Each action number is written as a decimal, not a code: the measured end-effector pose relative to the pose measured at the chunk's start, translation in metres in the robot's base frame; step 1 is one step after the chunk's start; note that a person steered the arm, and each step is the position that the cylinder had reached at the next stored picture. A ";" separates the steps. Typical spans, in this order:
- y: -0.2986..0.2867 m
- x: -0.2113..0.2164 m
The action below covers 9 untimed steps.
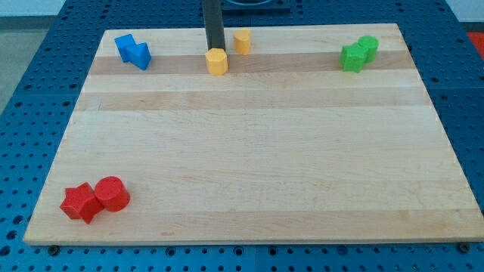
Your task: Move the yellow hexagon to the center left
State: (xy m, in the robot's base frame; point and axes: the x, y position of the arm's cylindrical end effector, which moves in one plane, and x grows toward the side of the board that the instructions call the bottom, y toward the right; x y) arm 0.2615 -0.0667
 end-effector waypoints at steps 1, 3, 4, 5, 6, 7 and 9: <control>0.000 0.012; -0.009 0.086; -0.009 0.086; -0.009 0.095; 0.007 0.070; 0.037 0.067; 0.043 0.095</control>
State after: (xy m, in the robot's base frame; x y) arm 0.3570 -0.0240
